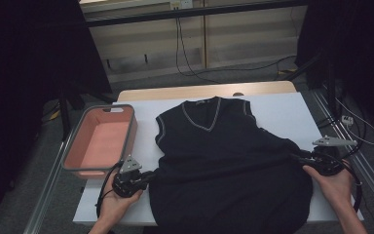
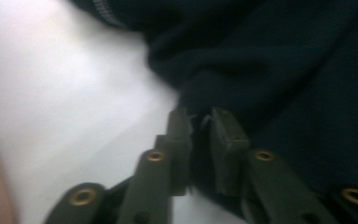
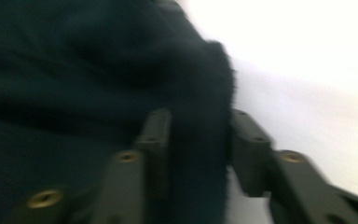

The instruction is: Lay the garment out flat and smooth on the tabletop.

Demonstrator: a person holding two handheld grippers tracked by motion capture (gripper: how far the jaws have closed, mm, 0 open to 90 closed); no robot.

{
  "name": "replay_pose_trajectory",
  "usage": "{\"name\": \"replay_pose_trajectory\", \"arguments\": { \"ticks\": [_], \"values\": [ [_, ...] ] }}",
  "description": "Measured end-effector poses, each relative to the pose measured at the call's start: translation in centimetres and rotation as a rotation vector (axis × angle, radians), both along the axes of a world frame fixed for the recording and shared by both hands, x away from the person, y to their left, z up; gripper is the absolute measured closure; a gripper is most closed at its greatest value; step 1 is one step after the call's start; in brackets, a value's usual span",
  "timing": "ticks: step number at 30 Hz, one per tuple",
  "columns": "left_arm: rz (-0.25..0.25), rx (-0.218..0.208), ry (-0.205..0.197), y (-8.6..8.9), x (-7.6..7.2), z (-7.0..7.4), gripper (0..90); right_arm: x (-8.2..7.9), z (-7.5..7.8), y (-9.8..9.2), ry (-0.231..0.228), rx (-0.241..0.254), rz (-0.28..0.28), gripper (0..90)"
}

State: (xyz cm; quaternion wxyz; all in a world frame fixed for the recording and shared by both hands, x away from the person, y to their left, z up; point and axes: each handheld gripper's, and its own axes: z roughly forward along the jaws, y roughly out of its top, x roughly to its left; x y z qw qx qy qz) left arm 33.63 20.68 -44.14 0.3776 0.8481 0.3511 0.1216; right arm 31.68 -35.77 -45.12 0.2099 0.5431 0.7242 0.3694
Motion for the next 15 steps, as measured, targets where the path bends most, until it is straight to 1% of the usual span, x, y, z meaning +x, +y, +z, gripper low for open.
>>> {"name": "replay_pose_trajectory", "arguments": {
  "ticks": [1,2,3,4,5,6,7,9,10,11,13,14,15],
  "values": [
    [-0.004,-0.003,-0.007,0.0,-0.1,0.2,72.6,0.0,0.4,0.3,-0.012,0.011,0.01,53.3],
    [0.003,-0.013,-0.015,-0.1,-0.3,0.3,68.8,0.0,0.7,0.8,-0.026,-0.002,0.022,51.2],
    [-0.002,-0.014,-0.025,-0.1,-0.4,0.6,65.2,-0.1,1.1,1.3,-0.039,-0.024,0.028,48.9],
    [-0.001,-0.022,-0.03,-0.2,-0.6,0.8,62.3,-0.1,1.4,1.8,-0.05,-0.032,0.036,47.4],
    [-0.005,-0.028,-0.037,-0.4,-0.8,1.1,58.3,-0.1,1.6,2.2,-0.062,-0.033,0.048,46.2],
    [-0.02,-0.03,-0.046,-0.7,-1.1,1.3,55.2,-0.1,1.8,2.6,-0.075,-0.051,0.05,44.2],
    [-0.03,-0.025,-0.051,-1.0,-1.3,1.4,54.2,-0.2,2.2,3.0,-0.084,-0.075,0.051,42.2],
    [-0.055,-0.027,-0.05,-1.8,-1.8,1.4,51.1,-0.3,2.7,3.3,-0.095,-0.09,0.061,41.5],
    [-0.071,-0.021,-0.058,-2.2,-2.0,1.4,50.1,-0.4,2.9,3.3,-0.106,-0.087,0.06,40.5],
    [-0.099,-0.013,-0.06,-2.7,-2.3,1.4,50.4,-0.5,3.0,3.4,-0.111,-0.086,0.062,40.2],
    [-0.138,-0.014,-0.057,-3.8,-2.7,1.4,50.8,-0.8,3.0,3.7,-0.117,-0.089,0.073,40.7],
    [-0.163,-0.013,-0.051,-4.3,-2.8,1.3,51.3,-0.9,3.0,4.0,-0.11,-0.081,0.092,42.2],
    [-0.193,-0.004,-0.033,-4.9,-3.0,1.2,53.6,-1.0,2.8,4.4,-0.1,-0.071,0.117,42.7]
  ]
}}
